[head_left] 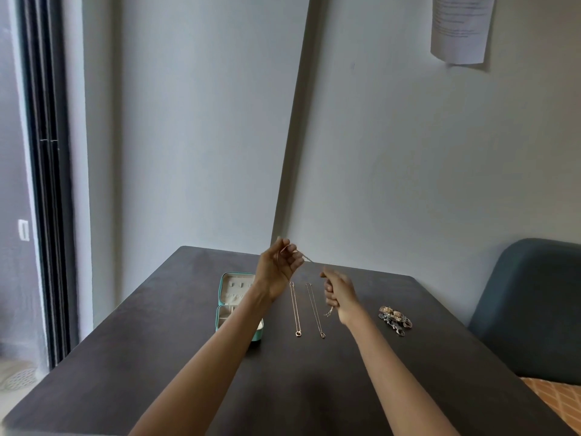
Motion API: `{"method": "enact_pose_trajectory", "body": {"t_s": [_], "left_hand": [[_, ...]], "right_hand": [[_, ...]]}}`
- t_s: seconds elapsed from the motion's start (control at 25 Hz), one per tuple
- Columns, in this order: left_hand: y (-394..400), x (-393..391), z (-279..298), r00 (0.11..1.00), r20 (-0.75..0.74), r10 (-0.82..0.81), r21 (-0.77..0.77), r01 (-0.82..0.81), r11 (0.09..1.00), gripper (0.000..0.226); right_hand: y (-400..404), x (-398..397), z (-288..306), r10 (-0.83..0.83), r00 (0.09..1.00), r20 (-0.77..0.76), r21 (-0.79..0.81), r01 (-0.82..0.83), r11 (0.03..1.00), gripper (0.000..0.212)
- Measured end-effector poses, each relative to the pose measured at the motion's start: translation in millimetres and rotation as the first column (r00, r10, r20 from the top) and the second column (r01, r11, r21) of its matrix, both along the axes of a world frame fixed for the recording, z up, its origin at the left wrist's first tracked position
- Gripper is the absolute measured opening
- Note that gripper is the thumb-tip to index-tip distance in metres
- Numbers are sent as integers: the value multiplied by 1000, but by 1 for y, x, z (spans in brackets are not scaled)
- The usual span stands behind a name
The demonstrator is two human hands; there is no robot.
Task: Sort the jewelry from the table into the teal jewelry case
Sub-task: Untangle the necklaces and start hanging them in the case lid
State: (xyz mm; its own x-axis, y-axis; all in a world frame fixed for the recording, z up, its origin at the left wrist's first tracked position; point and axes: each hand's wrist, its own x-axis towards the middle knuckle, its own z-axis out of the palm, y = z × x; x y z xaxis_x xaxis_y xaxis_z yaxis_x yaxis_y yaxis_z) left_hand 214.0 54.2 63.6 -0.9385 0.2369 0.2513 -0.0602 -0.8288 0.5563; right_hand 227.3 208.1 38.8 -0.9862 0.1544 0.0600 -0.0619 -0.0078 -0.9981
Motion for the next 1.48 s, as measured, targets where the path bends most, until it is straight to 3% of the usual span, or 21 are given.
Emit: {"method": "enact_pose_trajectory", "body": {"t_s": [0.08,0.2,0.32,0.4,0.44,0.52,0.6,0.76,0.84,0.96,1.24,1.36,1.48], "left_hand": [[0,-7,1,999,-12,39,-14,-39,999,33],[5,-14,-12,991,-81,105,-363,-128,923,34],[14,-11,-28,980,-175,94,-673,-189,715,37],[13,-6,-32,985,-173,19,-785,-150,601,38],[11,-4,-32,988,-147,-45,-802,-93,590,37],[9,2,-30,980,-81,-181,-737,64,673,37],[8,9,-25,965,-29,-261,-555,202,807,39],[13,13,-22,961,2,-277,-227,270,936,43],[13,11,-24,973,-5,-231,-174,227,958,46],[10,8,-32,990,7,-141,-110,141,984,51],[7,8,-42,991,25,-131,-42,132,990,50],[9,10,-44,986,9,-168,-77,168,983,53],[10,11,-49,980,3,-198,-110,197,974,54]], "right_hand": [[-1,11,-5,83,996,20,266,-85,960,24],[-12,24,-3,192,981,5,472,-172,865,24],[-16,25,12,149,988,-43,434,-116,893,26],[-9,21,20,103,992,-68,300,-78,951,33],[-4,18,22,79,993,-84,184,-62,981,36],[8,12,23,23,993,-113,-64,-30,998,41],[14,9,19,-10,995,-102,-166,-7,986,43],[6,11,-8,0,1000,1,6,0,1000,37],[-2,13,-21,56,998,16,4,-56,998,28],[-17,14,-28,115,993,-11,-126,-116,985,9],[-25,9,-25,91,996,-14,-541,-84,837,11],[-24,8,-19,137,990,24,-490,-108,865,9],[-17,11,-12,306,948,84,-359,-258,897,8]]}}
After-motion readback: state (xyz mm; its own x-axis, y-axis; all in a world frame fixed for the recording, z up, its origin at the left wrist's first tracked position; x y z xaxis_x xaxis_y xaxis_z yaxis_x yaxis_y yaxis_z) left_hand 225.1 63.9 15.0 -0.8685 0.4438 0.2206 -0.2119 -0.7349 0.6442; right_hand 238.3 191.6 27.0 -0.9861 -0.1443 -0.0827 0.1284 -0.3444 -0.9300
